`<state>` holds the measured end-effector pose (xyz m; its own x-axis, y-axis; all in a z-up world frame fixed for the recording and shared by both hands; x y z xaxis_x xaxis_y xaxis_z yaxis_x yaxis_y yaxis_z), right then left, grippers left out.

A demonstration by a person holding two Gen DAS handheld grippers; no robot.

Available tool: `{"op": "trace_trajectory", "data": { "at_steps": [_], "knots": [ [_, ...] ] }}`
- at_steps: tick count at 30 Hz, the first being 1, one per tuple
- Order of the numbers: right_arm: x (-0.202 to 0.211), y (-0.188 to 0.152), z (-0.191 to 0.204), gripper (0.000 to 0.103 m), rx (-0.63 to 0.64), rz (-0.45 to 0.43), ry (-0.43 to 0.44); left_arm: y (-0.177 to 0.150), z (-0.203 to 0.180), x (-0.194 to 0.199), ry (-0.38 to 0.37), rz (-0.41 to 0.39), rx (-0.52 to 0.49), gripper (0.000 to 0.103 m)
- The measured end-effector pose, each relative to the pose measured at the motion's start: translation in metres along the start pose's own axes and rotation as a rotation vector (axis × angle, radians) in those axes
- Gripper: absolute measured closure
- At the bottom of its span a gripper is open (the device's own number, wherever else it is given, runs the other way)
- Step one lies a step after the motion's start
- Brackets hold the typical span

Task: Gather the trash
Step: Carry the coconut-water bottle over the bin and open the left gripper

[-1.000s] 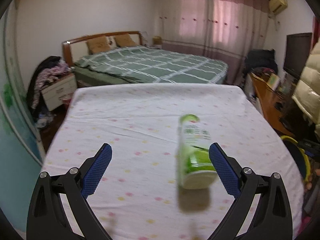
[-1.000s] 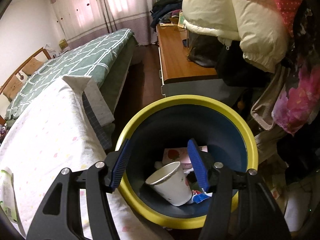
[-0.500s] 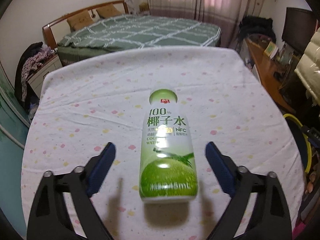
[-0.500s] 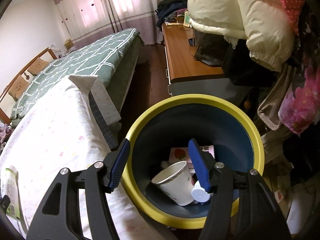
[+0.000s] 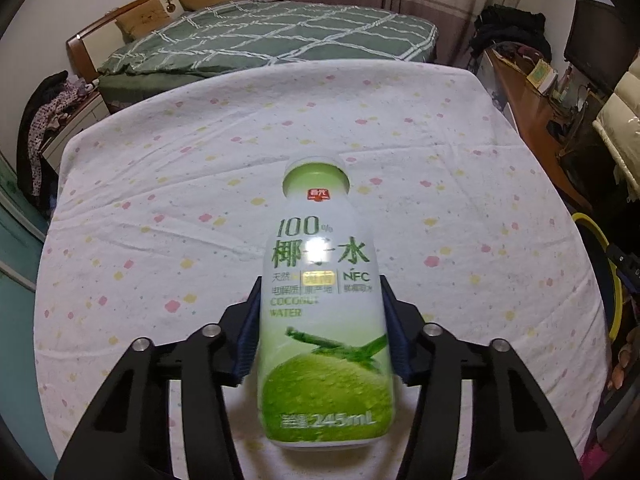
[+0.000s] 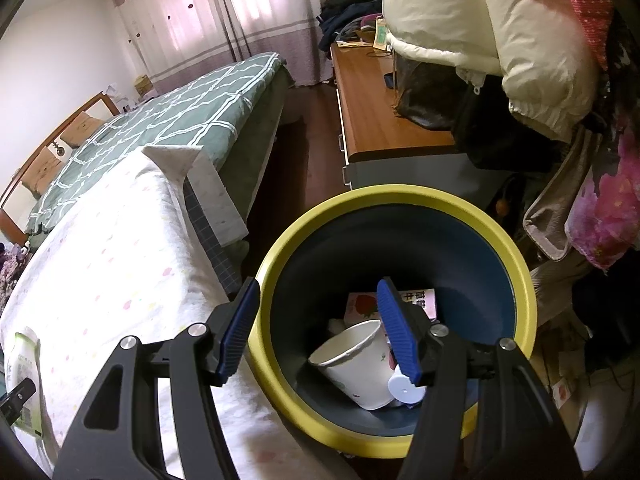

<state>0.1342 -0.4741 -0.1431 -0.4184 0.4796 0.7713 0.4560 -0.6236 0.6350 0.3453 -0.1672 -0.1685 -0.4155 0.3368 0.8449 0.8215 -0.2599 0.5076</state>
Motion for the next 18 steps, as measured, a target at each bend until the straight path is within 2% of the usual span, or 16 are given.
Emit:
{"op": "trace_trajectory", "data": {
  "at_steps": [9, 12, 18],
  "knots": [
    [0.001, -0.001, 0.000, 0.045, -0.005, -0.003, 0.012, -0.006, -0.012, 0.005, -0.013, -0.017, -0.009, 0.052],
    [0.005, -0.001, -0.001, 0.045, -0.013, -0.019, 0.018, -0.008, -0.024, 0.013, -0.017, -0.037, -0.040, 0.052],
    [0.019, -0.008, -0.007, 0.045, 0.021, -0.031, 0.052, -0.009, -0.063, 0.029, -0.078, -0.057, -0.106, 0.052]
  ]
}}
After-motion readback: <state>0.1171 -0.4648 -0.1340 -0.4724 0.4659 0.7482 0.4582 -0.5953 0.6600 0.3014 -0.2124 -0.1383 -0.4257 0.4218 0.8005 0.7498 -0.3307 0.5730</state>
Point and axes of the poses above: each gripper's, at about its wrist camera, not at the fingertips, and x roughly against the way its jaws point, z to its left, y to its top, the point moved 3 cm from there along -x, roughly the way its jaws point, and after that the axes turned 11 degrees about -y, right-handed, at the moved point
